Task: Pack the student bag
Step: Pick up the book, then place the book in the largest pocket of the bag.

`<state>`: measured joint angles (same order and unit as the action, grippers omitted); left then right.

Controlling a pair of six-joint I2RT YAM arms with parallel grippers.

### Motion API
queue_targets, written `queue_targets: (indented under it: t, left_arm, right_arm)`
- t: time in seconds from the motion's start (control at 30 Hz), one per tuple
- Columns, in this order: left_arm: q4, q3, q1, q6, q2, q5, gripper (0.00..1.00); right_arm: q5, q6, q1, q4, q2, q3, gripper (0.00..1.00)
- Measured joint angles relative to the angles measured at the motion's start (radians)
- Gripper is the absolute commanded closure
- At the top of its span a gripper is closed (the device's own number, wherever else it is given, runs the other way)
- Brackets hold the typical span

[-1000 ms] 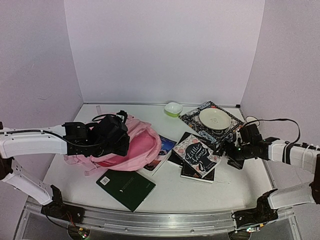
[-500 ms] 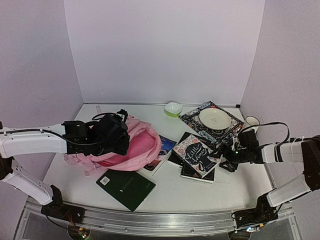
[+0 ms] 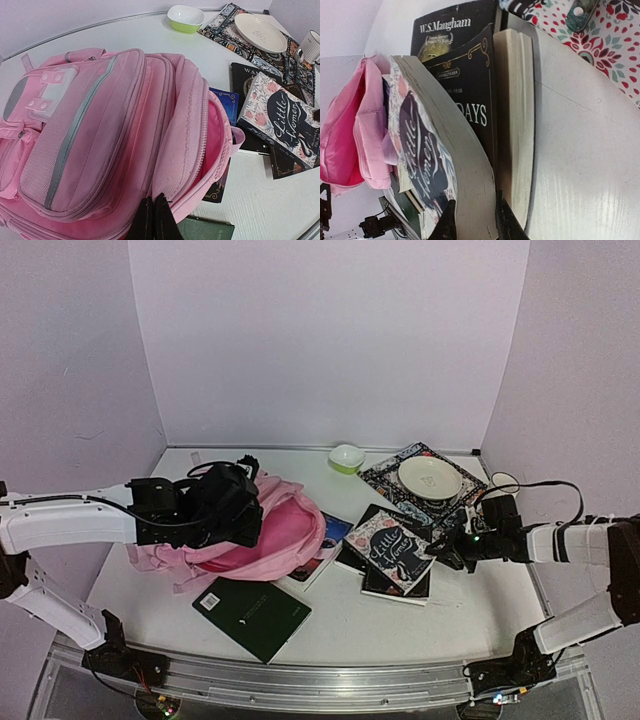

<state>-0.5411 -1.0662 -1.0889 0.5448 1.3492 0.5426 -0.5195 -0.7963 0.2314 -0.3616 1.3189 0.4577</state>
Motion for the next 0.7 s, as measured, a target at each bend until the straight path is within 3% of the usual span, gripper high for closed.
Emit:
queue_targets:
  t: [0.07,0.4,0.7]
  left_arm:
    - [0.0,-0.001,0.0,-0.003,0.0,0.0,1.0]
    - [0.0,-0.033,0.0,-0.022,0.001,-0.013,1.0]
    - [0.0,-0.045,0.005,-0.025,0.001,-0.031,1.0]
  right_arm:
    - [0.003,0.025,0.0,0.053,-0.035,0.026,1.0]
    - [-0.016,0.085,0.0,0.259,-0.141,0.148,1.0]
    - [-0.103,-0.032,0.0,0.261,-0.196,0.219,1.0]
